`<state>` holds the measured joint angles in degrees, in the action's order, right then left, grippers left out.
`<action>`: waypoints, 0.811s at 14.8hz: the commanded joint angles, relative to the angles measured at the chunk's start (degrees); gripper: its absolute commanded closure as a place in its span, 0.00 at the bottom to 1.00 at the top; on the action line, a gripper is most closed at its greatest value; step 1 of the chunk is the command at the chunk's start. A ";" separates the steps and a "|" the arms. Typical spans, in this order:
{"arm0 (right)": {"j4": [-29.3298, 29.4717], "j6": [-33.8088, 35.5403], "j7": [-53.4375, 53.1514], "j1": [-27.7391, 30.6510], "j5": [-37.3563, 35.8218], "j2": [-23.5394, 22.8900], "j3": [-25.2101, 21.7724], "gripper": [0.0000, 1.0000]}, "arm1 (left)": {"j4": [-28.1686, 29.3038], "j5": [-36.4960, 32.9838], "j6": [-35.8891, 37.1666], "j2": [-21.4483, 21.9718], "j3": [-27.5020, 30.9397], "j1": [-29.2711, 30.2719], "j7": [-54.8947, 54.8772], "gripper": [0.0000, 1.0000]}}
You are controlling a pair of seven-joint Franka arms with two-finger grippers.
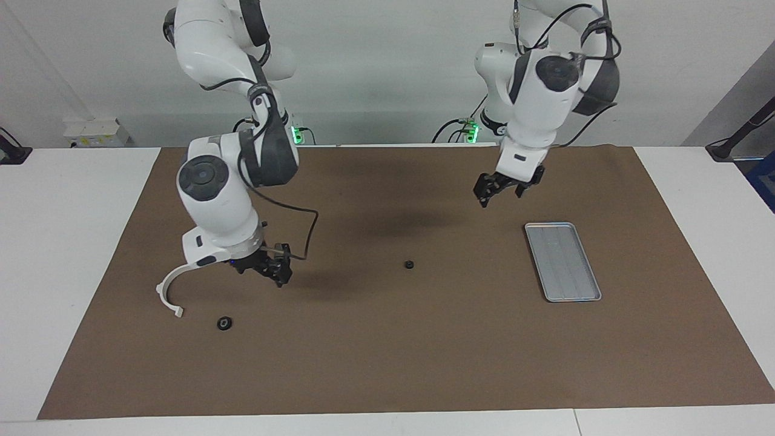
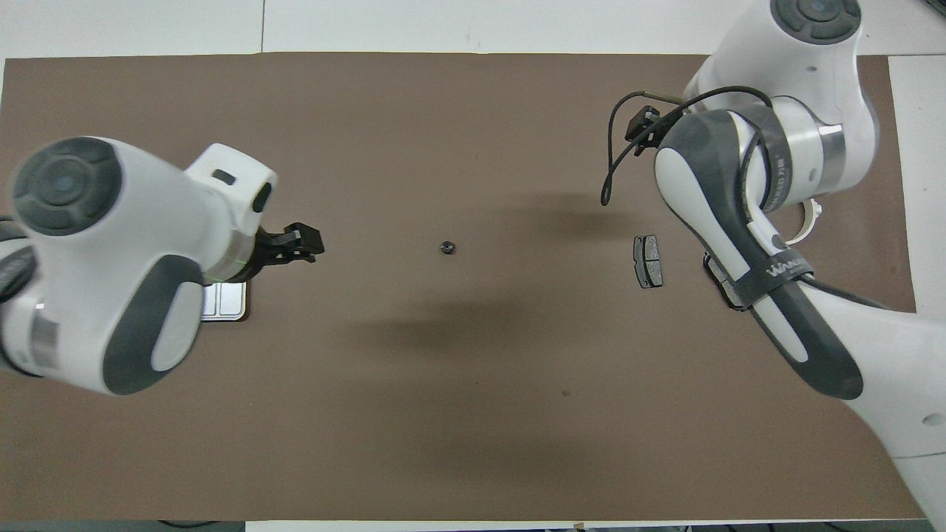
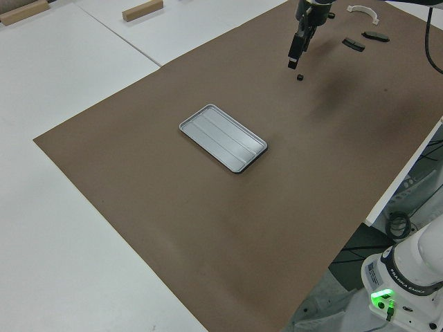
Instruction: Pick bearing gear from pile to tray
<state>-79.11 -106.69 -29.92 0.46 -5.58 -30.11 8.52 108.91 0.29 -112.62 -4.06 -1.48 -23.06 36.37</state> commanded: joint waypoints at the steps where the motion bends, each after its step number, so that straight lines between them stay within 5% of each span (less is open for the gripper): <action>1: -2.19 -3.08 1.88 2.09 -0.31 -1.26 0.89 0.00 | -3.43 0.32 -3.30 -8.47 0.95 -3.21 2.82 0.00; 3: -2.27 -6.40 1.88 3.75 -2.41 -4.24 0.89 0.00 | -8.77 0.15 -7.24 -18.22 1.13 -5.76 8.25 0.00; 4: -2.62 -8.86 1.88 4.28 -3.81 -5.74 0.89 0.00 | -8.80 0.41 -10.48 -19.75 0.96 -5.95 9.15 0.00; 12: -4.56 -17.67 4.70 6.92 -6.29 -8.30 0.89 0.00 | -9.06 3.84 -14.64 -20.38 0.95 -11.13 12.49 0.00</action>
<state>-82.87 -122.22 -26.47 6.14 -10.56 -38.10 8.41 100.54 3.08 -126.79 -24.66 -1.56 -31.58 46.57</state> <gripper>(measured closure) 0.000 0.000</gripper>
